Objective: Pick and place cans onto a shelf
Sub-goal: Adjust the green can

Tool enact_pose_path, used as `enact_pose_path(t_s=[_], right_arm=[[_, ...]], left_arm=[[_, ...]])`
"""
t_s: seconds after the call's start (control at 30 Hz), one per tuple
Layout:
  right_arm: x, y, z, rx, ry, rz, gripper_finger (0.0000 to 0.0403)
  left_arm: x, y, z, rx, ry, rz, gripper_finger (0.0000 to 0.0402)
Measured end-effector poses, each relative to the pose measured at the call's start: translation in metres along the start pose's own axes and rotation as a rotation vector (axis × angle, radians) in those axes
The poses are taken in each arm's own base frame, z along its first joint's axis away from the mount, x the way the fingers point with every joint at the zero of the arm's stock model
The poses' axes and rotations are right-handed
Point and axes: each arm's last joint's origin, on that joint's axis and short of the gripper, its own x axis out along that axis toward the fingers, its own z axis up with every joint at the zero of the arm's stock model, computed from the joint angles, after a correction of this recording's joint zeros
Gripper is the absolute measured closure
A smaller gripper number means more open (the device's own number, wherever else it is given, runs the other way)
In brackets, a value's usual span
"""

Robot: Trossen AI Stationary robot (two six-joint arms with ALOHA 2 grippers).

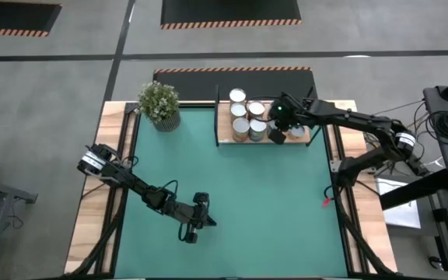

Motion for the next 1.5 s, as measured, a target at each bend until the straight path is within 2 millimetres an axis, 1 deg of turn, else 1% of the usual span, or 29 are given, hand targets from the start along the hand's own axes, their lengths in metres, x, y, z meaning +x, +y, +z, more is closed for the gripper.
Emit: enact_pose_path(t_s=[0.17, 0.33, 0.67, 0.8, 1.0, 1.17, 1.37, 1.5], right_arm=[[0.009, 0.002, 0.0, -0.008, 0.031, 0.003, 0.0394], [0.014, 0.003, -0.002, -0.013, 0.068, 0.005, 0.0394], [0.007, 0.002, -0.005, -0.002, 0.074, 0.009, 0.0394], [0.006, 0.003, -0.004, 0.003, 0.066, 0.057, 0.0394], [0.006, 0.004, -0.004, 0.007, 0.061, 0.059, 0.0394], [-0.004, 0.001, 0.0, 0.002, 0.022, 0.048, 0.0394], [-0.021, -0.004, 0.014, 0.01, -0.052, 0.039, 0.0394], [-0.024, -0.008, 0.022, 0.003, -0.089, 0.029, 0.0394]], left_arm=[[0.0, 0.0, 0.0, 0.001, 0.003, 0.0, 0.0402], [0.0, 0.0, 0.0, 0.001, 0.003, 0.0, 0.0402], [0.0, 0.0, 0.0, 0.001, 0.002, 0.0, 0.0402], [0.0, 0.0, 0.0, 0.0, 0.0, -0.001, 0.0402], [0.0, 0.0, 0.0, 0.0, 0.0, -0.001, 0.0402], [0.0, 0.0, 0.0, 0.0, 0.0, 0.0, 0.0402], [0.0, 0.0, 0.0, 0.0, 0.001, 0.0, 0.0402], [0.0, 0.0, 0.0, 0.001, 0.001, 0.0, 0.0402]])
